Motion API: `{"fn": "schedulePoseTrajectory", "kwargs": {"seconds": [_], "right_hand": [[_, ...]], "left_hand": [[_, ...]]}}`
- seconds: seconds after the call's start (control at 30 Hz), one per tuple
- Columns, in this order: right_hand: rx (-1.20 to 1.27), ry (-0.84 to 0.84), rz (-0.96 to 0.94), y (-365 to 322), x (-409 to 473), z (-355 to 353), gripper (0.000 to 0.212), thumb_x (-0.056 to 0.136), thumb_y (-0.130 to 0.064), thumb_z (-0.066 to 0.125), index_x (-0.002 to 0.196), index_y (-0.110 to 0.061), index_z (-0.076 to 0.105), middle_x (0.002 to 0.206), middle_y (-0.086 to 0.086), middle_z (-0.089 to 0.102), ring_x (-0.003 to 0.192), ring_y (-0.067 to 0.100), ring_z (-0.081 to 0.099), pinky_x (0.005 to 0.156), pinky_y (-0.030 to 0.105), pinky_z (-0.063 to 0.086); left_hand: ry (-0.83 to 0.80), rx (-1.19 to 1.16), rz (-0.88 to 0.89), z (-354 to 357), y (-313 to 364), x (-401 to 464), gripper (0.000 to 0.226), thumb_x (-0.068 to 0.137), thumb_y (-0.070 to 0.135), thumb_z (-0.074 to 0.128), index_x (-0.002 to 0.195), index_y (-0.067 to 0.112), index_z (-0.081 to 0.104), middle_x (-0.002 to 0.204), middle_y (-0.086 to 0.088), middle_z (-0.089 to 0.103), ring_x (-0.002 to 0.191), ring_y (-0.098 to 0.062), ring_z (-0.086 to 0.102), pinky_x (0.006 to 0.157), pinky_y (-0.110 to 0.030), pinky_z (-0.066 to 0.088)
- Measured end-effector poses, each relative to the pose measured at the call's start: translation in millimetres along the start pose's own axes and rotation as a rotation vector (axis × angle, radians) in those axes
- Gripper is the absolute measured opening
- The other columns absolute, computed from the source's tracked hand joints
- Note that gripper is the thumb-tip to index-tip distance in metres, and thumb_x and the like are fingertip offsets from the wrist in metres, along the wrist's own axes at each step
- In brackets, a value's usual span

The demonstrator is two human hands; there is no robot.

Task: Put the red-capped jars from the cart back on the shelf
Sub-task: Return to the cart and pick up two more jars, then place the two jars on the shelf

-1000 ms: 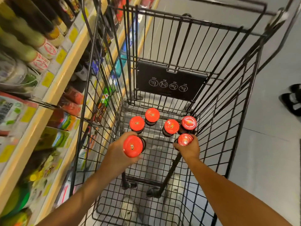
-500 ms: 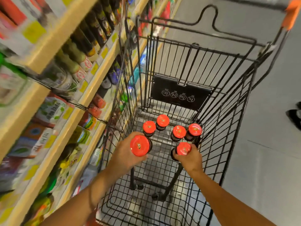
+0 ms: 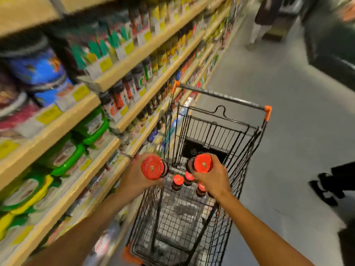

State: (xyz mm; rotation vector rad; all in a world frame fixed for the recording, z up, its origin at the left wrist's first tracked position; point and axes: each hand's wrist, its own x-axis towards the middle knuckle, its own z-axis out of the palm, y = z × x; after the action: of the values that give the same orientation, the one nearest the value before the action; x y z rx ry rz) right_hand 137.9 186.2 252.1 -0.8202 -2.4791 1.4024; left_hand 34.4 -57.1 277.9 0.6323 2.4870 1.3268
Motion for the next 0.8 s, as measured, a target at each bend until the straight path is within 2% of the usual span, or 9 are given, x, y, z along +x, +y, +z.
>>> {"fn": "schedulePoseTrajectory", "kwargs": {"seconds": [0.07, 0.13, 0.2, 0.27, 0.33, 0.43, 0.57, 0.7, 0.8], "right_hand": [[0.013, 0.029, -0.048, -31.2, -11.0, -11.1, 0.062, 0.067, -0.043, 0.090, 0.118, -0.033, 0.056, 0.103, -0.015, 0.065, 0.090, 0.002, 0.063, 0.078, 0.018, 0.050], [0.043, 0.063, -0.080, -60.5, -26.3, -20.3, 0.056, 0.067, -0.049, 0.089, 0.111, -0.033, 0.059, 0.099, -0.017, 0.066, 0.087, -0.002, 0.064, 0.078, 0.018, 0.052], [0.072, 0.092, -0.097, -88.7, -42.7, -28.8, 0.057, 0.065, -0.050, 0.089, 0.110, -0.031, 0.061, 0.098, -0.013, 0.067, 0.086, -0.001, 0.064, 0.078, 0.019, 0.054], [0.098, 0.102, -0.120, -113.5, -60.5, -36.6, 0.056, 0.064, -0.044, 0.091, 0.109, -0.028, 0.061, 0.097, -0.012, 0.067, 0.084, -0.005, 0.063, 0.073, 0.009, 0.049], [0.111, 0.119, -0.155, -133.4, -77.3, -43.5, 0.051, 0.064, -0.038, 0.093, 0.102, -0.033, 0.060, 0.094, -0.015, 0.066, 0.080, -0.011, 0.061, 0.066, 0.003, 0.045], [0.106, 0.123, -0.216, -156.0, -99.5, -50.9, 0.052, 0.063, -0.040, 0.093, 0.102, -0.037, 0.059, 0.094, -0.018, 0.066, 0.082, -0.013, 0.061, 0.067, 0.005, 0.045], [0.094, 0.097, -0.299, -179.5, -120.7, -59.6, 0.061, 0.063, -0.043, 0.092, 0.113, -0.034, 0.059, 0.099, -0.018, 0.066, 0.084, -0.010, 0.062, 0.069, 0.005, 0.046], [0.116, 0.049, -0.387, -201.0, -137.3, -68.3, 0.062, 0.064, -0.041, 0.091, 0.115, -0.033, 0.057, 0.101, -0.019, 0.062, 0.085, -0.005, 0.060, 0.068, 0.006, 0.043], [0.152, 0.000, -0.470, -212.7, -147.3, -78.1, 0.059, 0.063, -0.039, 0.092, 0.107, -0.043, 0.053, 0.101, -0.024, 0.059, 0.085, -0.010, 0.057, 0.066, 0.005, 0.043]], "left_hand": [[0.036, -0.015, 0.017, -23.7, 16.7, -10.1, 0.074, 0.054, 0.030, 0.097, 0.117, 0.040, 0.058, 0.111, 0.022, 0.063, 0.101, -0.001, 0.060, 0.080, -0.009, 0.044], [0.053, -0.047, 0.045, -44.5, 32.8, -21.6, 0.073, 0.056, 0.028, 0.097, 0.119, 0.034, 0.060, 0.112, 0.022, 0.065, 0.104, 0.004, 0.060, 0.083, -0.012, 0.046], [0.083, -0.064, 0.077, -62.8, 47.3, -33.0, 0.071, 0.057, 0.020, 0.097, 0.116, 0.033, 0.060, 0.109, 0.022, 0.064, 0.100, 0.010, 0.058, 0.081, -0.003, 0.042], [0.127, -0.072, 0.103, -77.3, 57.8, -44.5, 0.072, 0.055, 0.016, 0.097, 0.115, 0.030, 0.060, 0.108, 0.021, 0.062, 0.096, 0.008, 0.057, 0.077, 0.003, 0.036], [0.163, -0.068, 0.142, -90.7, 66.2, -57.0, 0.075, 0.053, 0.023, 0.098, 0.118, 0.029, 0.062, 0.112, 0.018, 0.064, 0.099, 0.000, 0.057, 0.079, 0.003, 0.035], [0.180, -0.085, 0.185, -110.8, 79.4, -76.8, 0.074, 0.052, 0.030, 0.098, 0.117, 0.033, 0.062, 0.115, 0.016, 0.066, 0.106, -0.002, 0.060, 0.082, -0.004, 0.040], [0.242, -0.068, 0.246, -132.1, 97.9, -108.1, 0.073, 0.050, 0.046, 0.095, 0.115, 0.036, 0.063, 0.111, 0.017, 0.070, 0.106, -0.001, 0.064, 0.091, -0.028, 0.051], [0.346, -0.011, 0.267, -147.8, 118.4, -140.3, 0.072, 0.052, 0.044, 0.096, 0.115, 0.038, 0.063, 0.110, 0.024, 0.069, 0.104, 0.006, 0.063, 0.089, -0.026, 0.051], [0.434, 0.011, 0.273, -159.0, 136.0, -163.1, 0.074, 0.053, 0.042, 0.096, 0.118, 0.039, 0.062, 0.115, 0.025, 0.067, 0.109, 0.004, 0.061, 0.090, -0.026, 0.051]]}}
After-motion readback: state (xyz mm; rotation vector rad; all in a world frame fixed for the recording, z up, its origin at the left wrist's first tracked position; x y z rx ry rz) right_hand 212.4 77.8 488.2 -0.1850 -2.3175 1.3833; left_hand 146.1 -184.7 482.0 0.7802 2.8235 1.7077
